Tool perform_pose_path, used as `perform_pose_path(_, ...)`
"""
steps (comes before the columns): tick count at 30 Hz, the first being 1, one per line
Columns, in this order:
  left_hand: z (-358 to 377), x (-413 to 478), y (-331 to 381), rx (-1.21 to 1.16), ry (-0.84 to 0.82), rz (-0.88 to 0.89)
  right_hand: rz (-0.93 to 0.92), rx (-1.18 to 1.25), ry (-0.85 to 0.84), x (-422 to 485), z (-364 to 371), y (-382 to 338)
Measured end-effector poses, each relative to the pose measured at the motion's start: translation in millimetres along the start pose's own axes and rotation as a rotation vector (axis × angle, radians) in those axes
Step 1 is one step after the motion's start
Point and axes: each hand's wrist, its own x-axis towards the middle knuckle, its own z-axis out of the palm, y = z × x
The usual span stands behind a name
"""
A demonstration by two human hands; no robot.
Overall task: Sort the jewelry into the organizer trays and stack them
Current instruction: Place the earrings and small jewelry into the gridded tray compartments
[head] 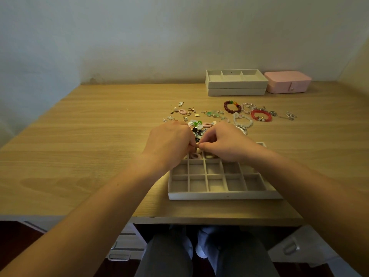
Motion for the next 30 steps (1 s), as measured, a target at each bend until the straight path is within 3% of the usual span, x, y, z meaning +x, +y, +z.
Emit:
perform_pose_path(11, 16, 0, 0, -0.091, 0.107, -0.07, -0.003, -0.035, 0.016, -2, 1, 0)
perform_pose_path(19, 16, 8, -15, -0.422, 0.013, -0.193, -0.005, 0.007, 0.04, -7, 2, -2)
perform_pose_path(30, 32, 10, -20, -0.646, -0.119, -0.286, -0.009, -0.003, 0.028, -6, 3, -1)
